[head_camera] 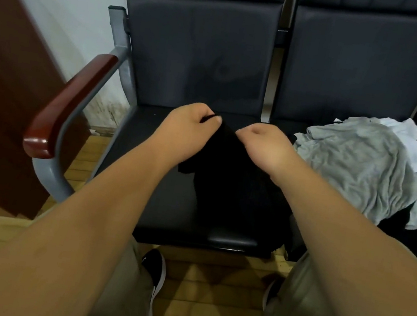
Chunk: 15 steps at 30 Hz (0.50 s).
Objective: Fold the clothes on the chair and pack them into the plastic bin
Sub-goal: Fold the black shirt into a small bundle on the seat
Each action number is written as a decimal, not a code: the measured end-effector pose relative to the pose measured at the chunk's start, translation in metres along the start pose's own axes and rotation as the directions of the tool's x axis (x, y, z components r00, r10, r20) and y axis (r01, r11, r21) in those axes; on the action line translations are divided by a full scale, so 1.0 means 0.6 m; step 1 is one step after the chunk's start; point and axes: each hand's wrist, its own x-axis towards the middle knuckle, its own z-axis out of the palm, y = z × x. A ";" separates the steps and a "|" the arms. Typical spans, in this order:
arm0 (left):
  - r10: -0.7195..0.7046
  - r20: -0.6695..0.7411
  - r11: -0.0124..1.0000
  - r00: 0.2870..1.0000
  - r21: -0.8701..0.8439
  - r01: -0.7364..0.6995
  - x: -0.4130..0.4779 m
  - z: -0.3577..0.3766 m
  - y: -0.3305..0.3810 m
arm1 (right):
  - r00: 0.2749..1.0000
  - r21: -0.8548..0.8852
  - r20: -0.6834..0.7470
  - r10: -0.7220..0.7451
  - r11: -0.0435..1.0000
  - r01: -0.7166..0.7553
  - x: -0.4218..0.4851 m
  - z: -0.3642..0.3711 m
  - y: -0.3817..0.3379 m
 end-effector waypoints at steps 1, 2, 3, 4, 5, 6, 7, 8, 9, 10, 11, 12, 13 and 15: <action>-0.022 -0.004 1.000 1.000 -0.014 0.022 0.003 -0.001 0.001 | 0.999 0.072 0.026 -0.021 0.997 0.019 -0.001 -0.004 -0.001; -0.047 0.003 0.998 0.999 -0.050 0.047 0.004 -0.002 0.001 | 0.997 0.152 0.074 -0.031 0.988 0.020 -0.006 -0.007 -0.002; -0.077 0.026 0.991 0.997 -0.108 0.079 0.003 -0.003 0.002 | 0.990 0.194 0.128 -0.056 0.981 0.030 -0.009 -0.009 -0.002; -0.107 0.068 0.975 0.992 -0.188 0.118 0.002 -0.005 0.004 | 0.981 0.191 0.168 -0.094 0.980 0.061 -0.013 -0.010 0.000; -0.130 0.114 0.950 0.985 -0.271 0.157 0.000 -0.006 0.005 | 0.975 0.151 0.184 -0.123 0.984 0.096 -0.015 -0.009 0.005; -0.141 0.157 0.924 0.978 -0.335 0.187 0.000 -0.008 0.007 | 0.970 0.115 0.193 -0.148 0.985 0.127 -0.019 -0.008 0.009; -0.144 0.192 0.902 0.971 -0.377 0.209 0.000 -0.009 0.009 | 0.965 0.088 0.201 -0.168 0.984 0.152 -0.023 -0.006 0.012; -0.145 0.220 0.887 0.965 -0.404 0.226 0.001 -0.010 0.011 | 0.962 0.085 0.206 -0.180 0.983 0.165 -0.028 -0.004 0.015; -0.152 0.241 0.873 0.959 -0.422 0.244 0.001 -0.011 0.013 | 0.962 0.085 0.199 -0.187 0.981 0.173 -0.030 -0.003 0.017; -0.162 0.255 0.860 0.953 -0.436 0.263 0.002 -0.012 0.014 | 0.964 0.079 0.184 -0.190 0.981 0.178 -0.030 -0.001 0.020; -0.179 0.261 0.846 0.949 -0.451 0.284 0.001 -0.013 0.016 | 0.966 0.060 0.167 -0.198 0.980 0.190 -0.029 0.000 0.022; -0.201 0.264 0.830 0.943 -0.465 0.307 0.001 -0.015 0.017 | 0.967 0.036 0.149 -0.207 0.978 0.204 -0.027 0.000 0.023; -0.226 0.266 0.810 0.937 -0.483 0.332 0.000 -0.019 0.018 | 0.968 0.004 0.137 -0.211 0.977 0.212 -0.025 0.000 0.025; -0.281 0.267 0.744 0.922 -0.546 0.385 0.001 -0.026 0.018 | 0.974 -0.096 0.124 -0.189 0.975 0.201 -0.018 -0.002 0.032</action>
